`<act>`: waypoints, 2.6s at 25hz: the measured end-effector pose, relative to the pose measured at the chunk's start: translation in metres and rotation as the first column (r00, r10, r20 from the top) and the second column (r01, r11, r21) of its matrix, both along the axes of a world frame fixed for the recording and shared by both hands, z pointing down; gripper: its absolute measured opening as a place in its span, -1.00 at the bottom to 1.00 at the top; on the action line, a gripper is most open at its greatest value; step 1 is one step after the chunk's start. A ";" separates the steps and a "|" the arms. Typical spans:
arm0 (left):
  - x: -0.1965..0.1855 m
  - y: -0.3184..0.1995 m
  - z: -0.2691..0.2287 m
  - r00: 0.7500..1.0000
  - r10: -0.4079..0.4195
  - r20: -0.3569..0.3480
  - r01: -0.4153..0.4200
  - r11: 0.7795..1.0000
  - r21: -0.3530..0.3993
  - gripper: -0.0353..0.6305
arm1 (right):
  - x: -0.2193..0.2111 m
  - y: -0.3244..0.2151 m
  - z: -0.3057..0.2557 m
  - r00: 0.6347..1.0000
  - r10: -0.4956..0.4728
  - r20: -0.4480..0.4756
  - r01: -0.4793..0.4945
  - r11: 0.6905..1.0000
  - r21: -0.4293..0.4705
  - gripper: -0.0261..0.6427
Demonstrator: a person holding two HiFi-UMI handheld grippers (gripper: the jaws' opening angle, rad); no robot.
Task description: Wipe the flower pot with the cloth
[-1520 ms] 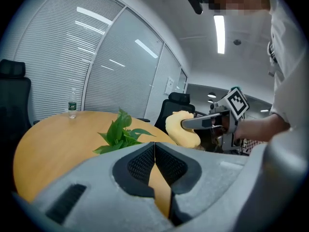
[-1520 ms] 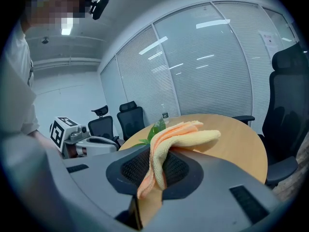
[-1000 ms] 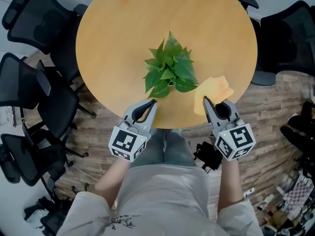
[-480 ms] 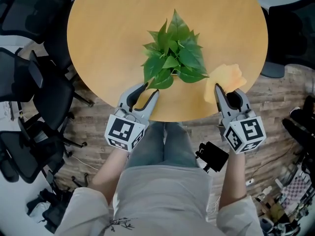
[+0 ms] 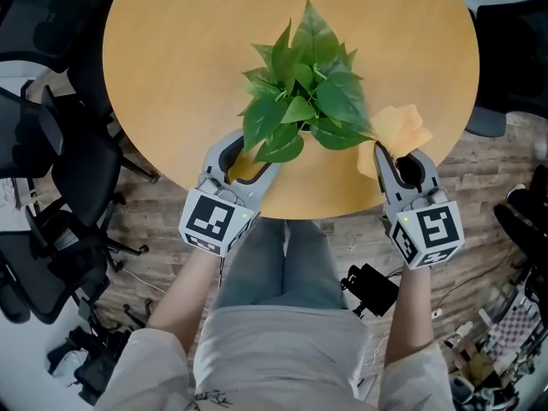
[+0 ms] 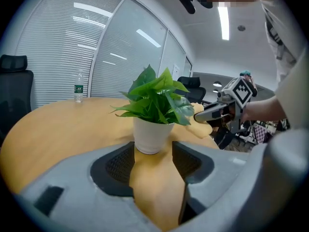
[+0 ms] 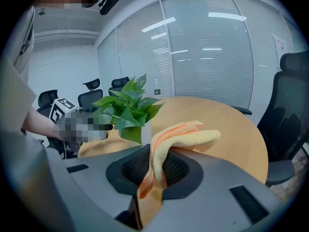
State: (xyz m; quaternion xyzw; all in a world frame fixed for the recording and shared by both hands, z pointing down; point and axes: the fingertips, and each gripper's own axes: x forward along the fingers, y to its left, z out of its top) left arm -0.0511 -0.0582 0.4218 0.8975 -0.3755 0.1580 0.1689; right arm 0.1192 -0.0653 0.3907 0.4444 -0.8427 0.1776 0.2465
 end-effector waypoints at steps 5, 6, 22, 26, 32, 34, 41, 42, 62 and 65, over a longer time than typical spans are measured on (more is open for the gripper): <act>0.012 -0.014 0.003 0.998 0.069 0.001 -0.069 0.995 0.066 -0.03 | -0.007 -0.011 0.009 0.999 -0.038 -0.018 0.038 0.999 0.012 -0.76; 0.014 -0.016 0.003 0.997 0.078 -0.003 -0.077 0.995 0.068 0.00 | -0.009 -0.014 0.011 0.999 -0.043 -0.019 0.044 0.999 0.014 -0.76; 0.038 -0.045 0.006 0.980 0.200 -0.005 -0.198 0.972 0.124 0.19 | -0.028 -0.055 0.040 0.987 -0.134 -0.087 0.139 0.989 0.049 -0.76; 0.038 -0.046 0.005 0.976 0.218 -0.011 -0.214 0.968 0.129 0.19 | -0.042 -0.064 0.037 0.978 -0.186 -0.089 0.194 0.978 0.080 -0.76; 0.037 -0.046 0.005 0.971 0.237 -0.017 -0.233 0.964 0.127 0.19 | -0.059 -0.067 0.039 0.962 -0.241 -0.128 0.254 0.963 0.094 -0.76; 0.037 -0.046 0.005 0.970 0.241 -0.016 -0.237 0.963 0.126 0.19 | -0.063 -0.066 0.040 0.953 -0.262 -0.151 0.277 0.956 0.094 -0.76; 0.038 -0.046 0.006 0.971 0.238 -0.021 -0.233 0.965 0.122 0.19 | -0.067 -0.059 0.043 0.927 -0.330 -0.178 0.346 0.935 0.071 -0.76; 0.038 -0.046 0.006 0.971 0.237 -0.021 -0.233 0.965 0.122 0.19 | -0.067 -0.057 0.044 0.926 -0.334 -0.174 0.349 0.935 0.068 -0.76; 0.038 -0.045 0.005 0.988 0.152 -0.029 -0.149 0.984 0.101 0.19 | -0.076 -0.022 0.051 0.921 -0.358 -0.154 0.368 0.929 0.036 -0.76; 0.038 -0.045 0.007 0.991 0.130 -0.018 -0.127 0.986 0.103 0.19 | -0.078 -0.019 0.052 0.919 -0.361 -0.157 0.371 0.928 0.033 -0.76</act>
